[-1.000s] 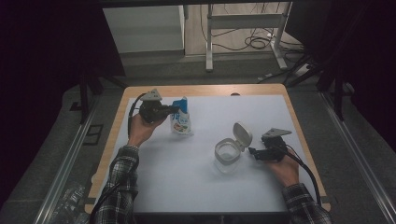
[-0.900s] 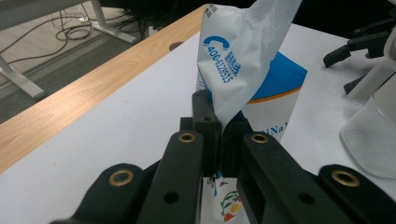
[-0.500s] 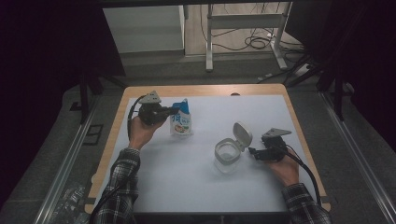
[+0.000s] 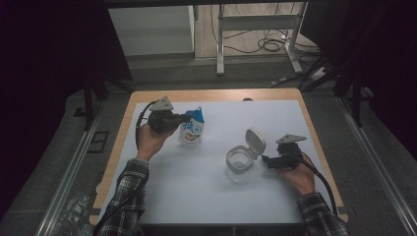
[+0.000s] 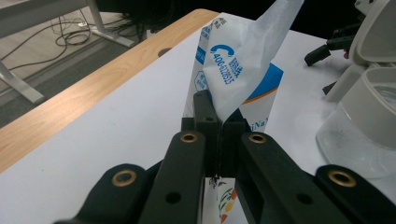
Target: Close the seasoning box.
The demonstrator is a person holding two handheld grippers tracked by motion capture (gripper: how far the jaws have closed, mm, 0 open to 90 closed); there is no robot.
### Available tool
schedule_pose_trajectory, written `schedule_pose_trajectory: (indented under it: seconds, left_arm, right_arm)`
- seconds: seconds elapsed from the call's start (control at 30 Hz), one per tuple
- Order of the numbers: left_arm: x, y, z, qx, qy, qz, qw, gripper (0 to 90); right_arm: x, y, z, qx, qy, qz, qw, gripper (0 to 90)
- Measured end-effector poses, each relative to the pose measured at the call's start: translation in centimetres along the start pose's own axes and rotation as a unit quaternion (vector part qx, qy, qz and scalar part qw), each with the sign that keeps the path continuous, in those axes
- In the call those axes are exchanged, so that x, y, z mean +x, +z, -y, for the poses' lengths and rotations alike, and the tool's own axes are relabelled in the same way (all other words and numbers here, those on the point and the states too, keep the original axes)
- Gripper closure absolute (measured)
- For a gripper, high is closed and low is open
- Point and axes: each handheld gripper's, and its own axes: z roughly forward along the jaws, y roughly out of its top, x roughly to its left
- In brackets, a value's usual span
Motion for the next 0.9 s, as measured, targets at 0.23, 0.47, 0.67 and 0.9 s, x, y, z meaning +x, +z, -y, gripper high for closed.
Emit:
schedule_pose_trajectory:
  seconds: [0.23,0.47,0.67,0.9]
  left_arm:
    - [-1.4,-0.8,-0.8,0.012,0.004,0.003,0.9999,90.0]
    - [-3.2,-1.7,-1.0,0.010,0.004,0.005,0.9999,90.0]
    - [-4.7,-2.8,-0.9,0.006,0.007,0.007,0.9999,90.0]
    - [-6.5,-4.0,-0.5,0.006,0.004,0.002,1.0000,90.0]
  right_arm:
    - [0.2,-0.2,-0.1,0.001,0.006,-0.001,1.0000,17.5]
    - [0.3,-1.0,-0.2,0.007,0.001,0.006,1.0000,24.5]
    - [0.8,-2.1,-0.4,-0.004,0.014,-0.009,0.9999,28.3]
    - [1.7,-3.1,-0.5,0.001,-0.008,-0.023,0.9997,29.4]
